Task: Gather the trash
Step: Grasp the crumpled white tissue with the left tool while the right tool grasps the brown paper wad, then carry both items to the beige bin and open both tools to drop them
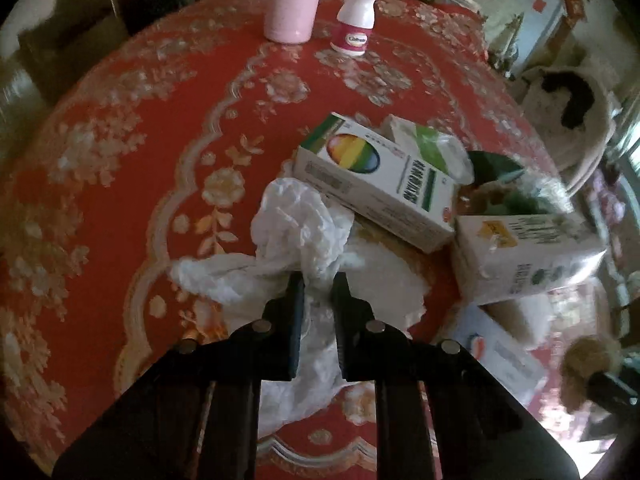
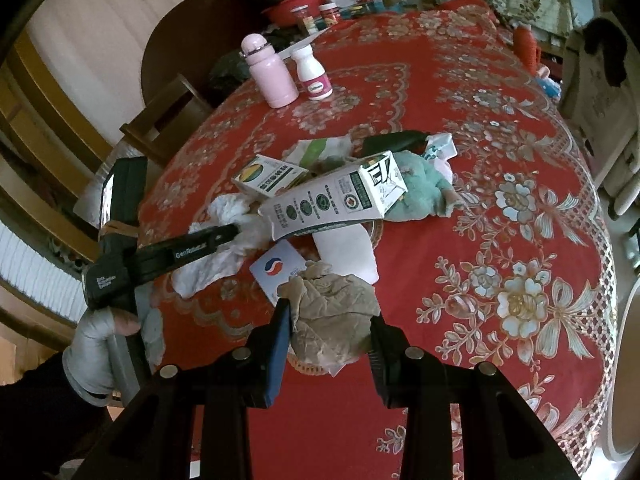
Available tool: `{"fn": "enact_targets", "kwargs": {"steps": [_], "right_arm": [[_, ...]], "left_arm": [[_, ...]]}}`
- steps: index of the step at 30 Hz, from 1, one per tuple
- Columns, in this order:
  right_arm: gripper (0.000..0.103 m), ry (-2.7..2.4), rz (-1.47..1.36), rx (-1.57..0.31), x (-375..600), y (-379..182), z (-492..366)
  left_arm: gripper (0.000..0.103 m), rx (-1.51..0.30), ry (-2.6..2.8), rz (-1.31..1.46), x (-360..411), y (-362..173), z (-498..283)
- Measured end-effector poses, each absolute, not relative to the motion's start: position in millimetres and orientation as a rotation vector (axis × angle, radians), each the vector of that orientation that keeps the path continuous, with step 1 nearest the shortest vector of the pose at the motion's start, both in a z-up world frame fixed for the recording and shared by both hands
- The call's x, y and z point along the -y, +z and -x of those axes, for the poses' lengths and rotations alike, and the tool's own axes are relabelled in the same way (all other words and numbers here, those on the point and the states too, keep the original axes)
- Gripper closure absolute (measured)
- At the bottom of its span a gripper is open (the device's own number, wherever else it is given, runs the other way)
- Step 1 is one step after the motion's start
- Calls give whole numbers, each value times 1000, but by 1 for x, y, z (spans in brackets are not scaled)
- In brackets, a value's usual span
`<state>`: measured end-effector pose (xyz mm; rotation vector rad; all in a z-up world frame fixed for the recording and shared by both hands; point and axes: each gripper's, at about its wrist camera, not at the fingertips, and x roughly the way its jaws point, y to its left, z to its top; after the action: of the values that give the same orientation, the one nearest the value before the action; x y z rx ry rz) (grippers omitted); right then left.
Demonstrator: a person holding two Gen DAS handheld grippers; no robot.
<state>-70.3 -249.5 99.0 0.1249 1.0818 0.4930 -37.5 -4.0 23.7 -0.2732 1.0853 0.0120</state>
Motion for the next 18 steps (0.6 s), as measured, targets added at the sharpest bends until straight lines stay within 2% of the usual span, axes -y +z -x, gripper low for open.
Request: {"fn": "enact_targets", "kwargs": {"steps": [9, 18], "right_arm": [[69, 465, -138, -1042, 267, 112, 72], [69, 369, -173, -1002, 306, 127, 83]], "left_arm": [[94, -983, -141, 230, 36, 101, 67], [94, -943, -266, 152, 107, 135, 64]]}}
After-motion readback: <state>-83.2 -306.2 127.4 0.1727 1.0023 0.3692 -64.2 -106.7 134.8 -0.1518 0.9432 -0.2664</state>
